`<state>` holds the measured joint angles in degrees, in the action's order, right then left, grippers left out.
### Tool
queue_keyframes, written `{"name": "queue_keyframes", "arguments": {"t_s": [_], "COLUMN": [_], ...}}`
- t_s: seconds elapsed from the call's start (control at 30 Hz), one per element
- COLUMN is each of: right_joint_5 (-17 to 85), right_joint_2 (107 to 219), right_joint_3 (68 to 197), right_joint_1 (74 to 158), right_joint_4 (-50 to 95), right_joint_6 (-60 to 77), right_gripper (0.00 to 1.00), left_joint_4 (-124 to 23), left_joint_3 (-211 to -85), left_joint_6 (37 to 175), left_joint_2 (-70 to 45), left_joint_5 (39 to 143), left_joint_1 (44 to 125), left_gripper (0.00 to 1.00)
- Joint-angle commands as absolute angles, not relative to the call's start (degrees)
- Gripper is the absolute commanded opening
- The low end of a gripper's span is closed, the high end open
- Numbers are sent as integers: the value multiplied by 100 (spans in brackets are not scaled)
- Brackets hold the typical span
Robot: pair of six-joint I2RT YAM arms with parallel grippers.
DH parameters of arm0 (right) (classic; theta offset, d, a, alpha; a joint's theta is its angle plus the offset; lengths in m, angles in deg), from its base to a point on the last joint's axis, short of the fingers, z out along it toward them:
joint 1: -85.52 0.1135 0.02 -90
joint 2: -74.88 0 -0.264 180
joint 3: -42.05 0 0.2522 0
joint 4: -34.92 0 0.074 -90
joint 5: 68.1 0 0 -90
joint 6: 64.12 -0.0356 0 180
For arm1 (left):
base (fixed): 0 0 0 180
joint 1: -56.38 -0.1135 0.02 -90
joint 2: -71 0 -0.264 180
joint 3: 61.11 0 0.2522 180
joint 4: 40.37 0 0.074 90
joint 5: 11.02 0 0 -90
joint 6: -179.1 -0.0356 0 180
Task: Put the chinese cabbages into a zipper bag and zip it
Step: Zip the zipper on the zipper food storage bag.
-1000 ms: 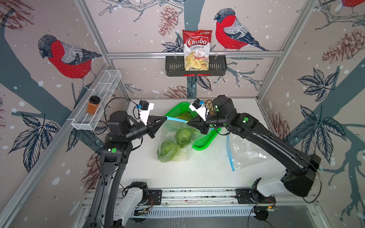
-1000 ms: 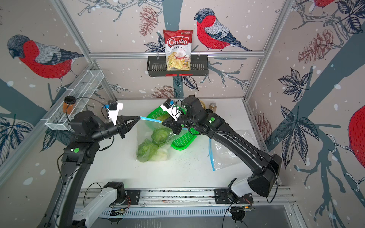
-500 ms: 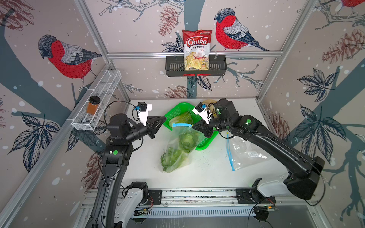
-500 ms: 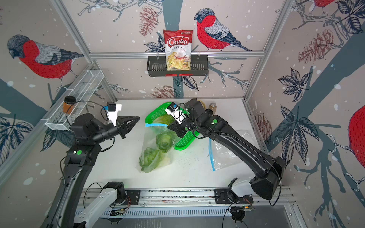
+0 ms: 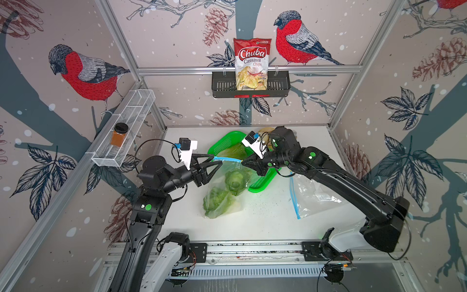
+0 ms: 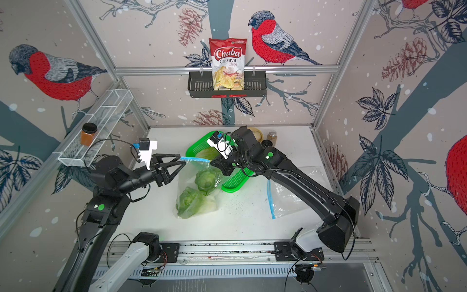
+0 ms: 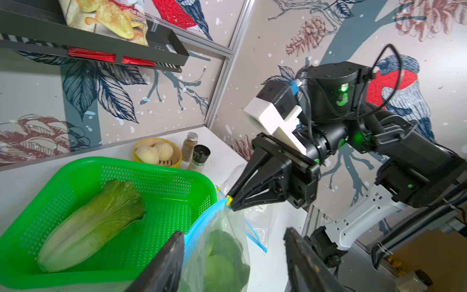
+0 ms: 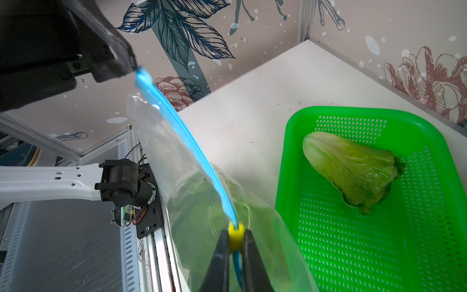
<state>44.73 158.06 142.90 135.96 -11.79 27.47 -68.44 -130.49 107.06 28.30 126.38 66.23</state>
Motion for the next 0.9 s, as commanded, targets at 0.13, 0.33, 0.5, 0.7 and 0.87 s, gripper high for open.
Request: {"name": "queue_keyframes", "arguments": {"t_s": [0.13, 0.33, 0.5, 0.7, 0.87], "right_joint_5": [4537, 4506, 4509, 4536, 4529], "right_joint_2": [15888, 15889, 15890, 15936, 15976], "right_joint_3": [14378, 14416, 14431, 14471, 14548], "right_joint_1": [13649, 13672, 13685, 13707, 13719], "right_joint_4": [-859, -905, -899, -872, -980], "right_joint_6": [2788, 2834, 2869, 2904, 2947], "right_gripper": [6, 5, 5, 5, 5], "left_joint_4": [-6284, -6253, -6328, -6833, -6173], "left_joint_3": [-12819, -12823, -12888, -13071, -12781], "left_joint_6": [10657, 10518, 10400, 10177, 10517], "left_joint_2": [2526, 2367, 2541, 2546, 2477], "left_joint_5": [12451, 12219, 11821, 11600, 12380], "left_joint_1": [6640, 6640, 6623, 6331, 5946], "left_gripper": [62, 58, 58, 63, 70]}}
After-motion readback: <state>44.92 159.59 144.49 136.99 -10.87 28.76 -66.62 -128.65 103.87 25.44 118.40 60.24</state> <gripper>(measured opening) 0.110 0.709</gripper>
